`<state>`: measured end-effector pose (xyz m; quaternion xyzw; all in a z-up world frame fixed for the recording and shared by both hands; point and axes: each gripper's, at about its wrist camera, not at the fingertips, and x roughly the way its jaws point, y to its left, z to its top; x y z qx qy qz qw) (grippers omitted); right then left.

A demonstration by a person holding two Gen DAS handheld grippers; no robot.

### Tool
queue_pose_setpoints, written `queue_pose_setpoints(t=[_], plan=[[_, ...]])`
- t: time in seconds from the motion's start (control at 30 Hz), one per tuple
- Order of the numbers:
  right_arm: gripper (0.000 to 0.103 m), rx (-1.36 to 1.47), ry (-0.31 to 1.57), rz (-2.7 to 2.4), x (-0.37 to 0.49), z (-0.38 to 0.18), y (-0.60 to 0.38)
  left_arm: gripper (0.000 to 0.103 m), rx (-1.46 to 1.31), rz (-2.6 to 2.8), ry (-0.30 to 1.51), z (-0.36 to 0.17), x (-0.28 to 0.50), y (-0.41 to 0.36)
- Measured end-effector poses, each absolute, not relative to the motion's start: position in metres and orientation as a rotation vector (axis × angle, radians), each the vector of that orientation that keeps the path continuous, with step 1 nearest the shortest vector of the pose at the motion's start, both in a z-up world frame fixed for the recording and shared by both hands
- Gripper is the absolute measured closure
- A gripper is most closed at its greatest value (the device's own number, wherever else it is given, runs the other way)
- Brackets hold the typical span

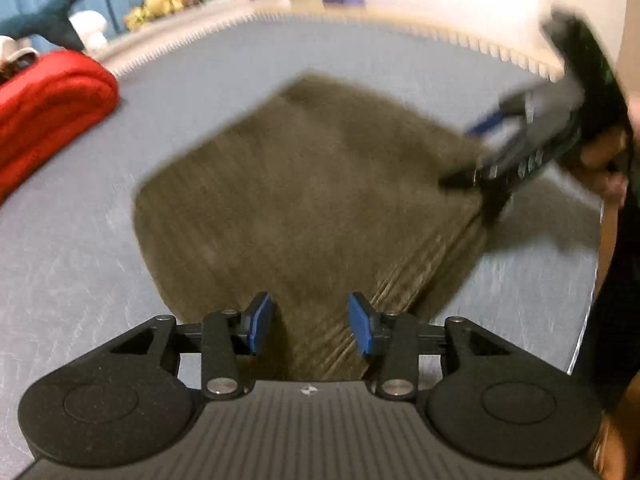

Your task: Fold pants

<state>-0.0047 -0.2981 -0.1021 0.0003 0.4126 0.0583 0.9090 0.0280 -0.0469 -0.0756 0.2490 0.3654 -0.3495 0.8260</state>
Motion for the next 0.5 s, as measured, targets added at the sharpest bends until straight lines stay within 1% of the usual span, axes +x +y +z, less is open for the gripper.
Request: queue_pose_setpoints(t=[0.1,0.23,0.3,0.37,0.43,0.5], plan=[[0.011,-0.025,0.865,0.13,-0.004,-0.102,-0.292,0.055,0.57,-0.743,0.77,-0.083,0.028,-0.053],[0.011,-0.058,0.796,0.14,-0.014,-0.085,-0.288,0.055,0.311,-0.726,0.781,-0.057,0.046,-0.031],[0.011,-0.079,0.758,0.173,-0.021,-0.077,-0.283,0.056,0.26,-0.668,0.794,-0.055,0.059,-0.023],[0.011,-0.122,0.783,0.177,-0.021,-0.081,-0.278,0.06,0.307,-0.592,0.858,-0.07,0.07,-0.025],[0.009,-0.171,0.837,0.165,-0.017,-0.092,-0.275,0.06,0.34,-0.589,0.872,-0.078,0.071,-0.03],[0.008,-0.148,0.848,0.166,-0.014,-0.094,-0.276,0.06,0.344,-0.589,0.86,-0.074,0.071,-0.033]])
